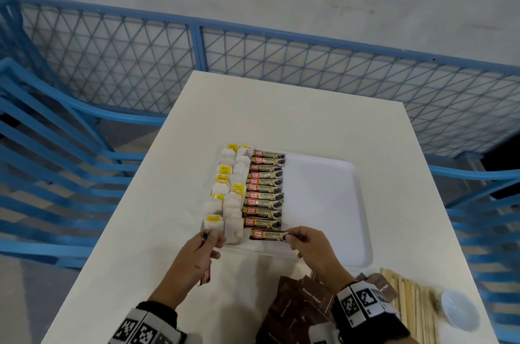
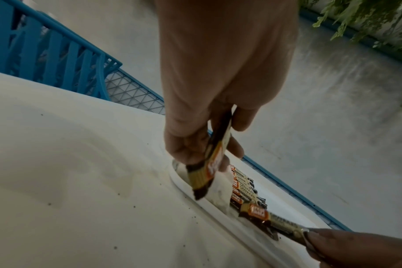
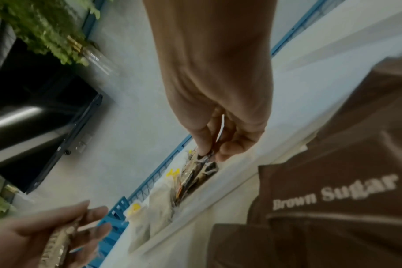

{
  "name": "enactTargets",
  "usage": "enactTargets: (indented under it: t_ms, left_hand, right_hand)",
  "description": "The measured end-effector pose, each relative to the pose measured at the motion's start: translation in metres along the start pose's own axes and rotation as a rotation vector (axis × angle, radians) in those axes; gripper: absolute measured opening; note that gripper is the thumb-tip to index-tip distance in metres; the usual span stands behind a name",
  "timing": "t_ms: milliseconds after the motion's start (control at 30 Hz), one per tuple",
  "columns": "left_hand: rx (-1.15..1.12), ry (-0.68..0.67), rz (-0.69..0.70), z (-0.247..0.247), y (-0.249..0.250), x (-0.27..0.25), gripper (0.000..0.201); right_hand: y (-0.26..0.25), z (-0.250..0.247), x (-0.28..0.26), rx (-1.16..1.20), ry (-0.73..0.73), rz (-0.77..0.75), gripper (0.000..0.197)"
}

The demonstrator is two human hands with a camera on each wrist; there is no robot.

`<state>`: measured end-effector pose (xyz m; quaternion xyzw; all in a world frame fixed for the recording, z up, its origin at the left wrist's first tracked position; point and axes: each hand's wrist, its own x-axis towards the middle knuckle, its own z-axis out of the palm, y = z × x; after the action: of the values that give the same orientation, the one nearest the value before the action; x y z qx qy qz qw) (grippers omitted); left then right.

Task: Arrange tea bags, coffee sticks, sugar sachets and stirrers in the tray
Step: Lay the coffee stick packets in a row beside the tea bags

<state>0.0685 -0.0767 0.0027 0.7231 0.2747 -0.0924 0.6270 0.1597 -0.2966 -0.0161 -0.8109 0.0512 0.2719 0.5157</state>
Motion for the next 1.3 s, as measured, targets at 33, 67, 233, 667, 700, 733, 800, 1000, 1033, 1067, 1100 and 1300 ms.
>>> enactTargets:
  t_ms: [33, 67, 233, 667, 700, 733, 800, 1000, 1033, 1067, 1100, 1300]
  left_hand:
    - [-0.01, 0.002, -0.005, -0.001, 0.0, -0.001, 0.031]
    - [-0.03, 0.011, -0.014, -0.002, 0.001, -0.002, 0.032]
    - [-0.002, 0.047, -0.121, -0.005, -0.003, 0.013, 0.037]
    - [-0.31, -0.096, 0.032, -0.01, 0.005, -0.009, 0.023]
    - [-0.307, -0.097, 0.039, -0.009, 0.006, -0.009, 0.022]
    - [-0.304, -0.096, 0.045, -0.007, 0.006, -0.009, 0.021]
    - [-0.291, -0.087, 0.058, -0.005, 0.007, -0.008, 0.018]
    - [-0.229, -0.039, 0.036, 0.01, 0.008, -0.001, 0.01]
    - [-0.211, -0.054, 0.033, 0.013, 0.007, -0.001, 0.01]
    - [-0.18, -0.08, 0.033, 0.017, 0.007, -0.001, 0.01]
    - [-0.139, -0.116, 0.039, 0.021, 0.007, -0.001, 0.01]
    - [0.332, -0.367, 0.143, 0.042, 0.004, -0.001, 0.012]
  right_hand:
    - [0.002, 0.001, 0.003, -0.039, 0.021, -0.007, 0.017]
    - [0.003, 0.002, 0.006, -0.071, 0.036, -0.016, 0.015]
    - [0.001, 0.013, 0.015, -0.155, 0.081, -0.072, 0.004]
    - [-0.002, 0.026, 0.016, -0.163, 0.139, -0.143, 0.015]
    - [-0.005, 0.026, 0.013, -0.154, 0.136, -0.155, 0.013]
    - [-0.009, 0.025, 0.01, -0.148, 0.115, -0.164, 0.01]
    - [-0.017, 0.023, 0.001, -0.135, -0.005, -0.154, 0.013]
    - [-0.027, 0.02, -0.019, 0.101, -0.37, -0.1, 0.018]
    - [-0.027, 0.02, -0.02, 0.154, -0.371, -0.106, 0.016]
    - [-0.027, 0.02, -0.02, 0.214, -0.354, -0.106, 0.012]
    - [-0.026, 0.019, -0.019, 0.272, -0.332, -0.104, 0.009]
    - [-0.031, 0.012, -0.015, 0.492, -0.27, -0.085, 0.016]
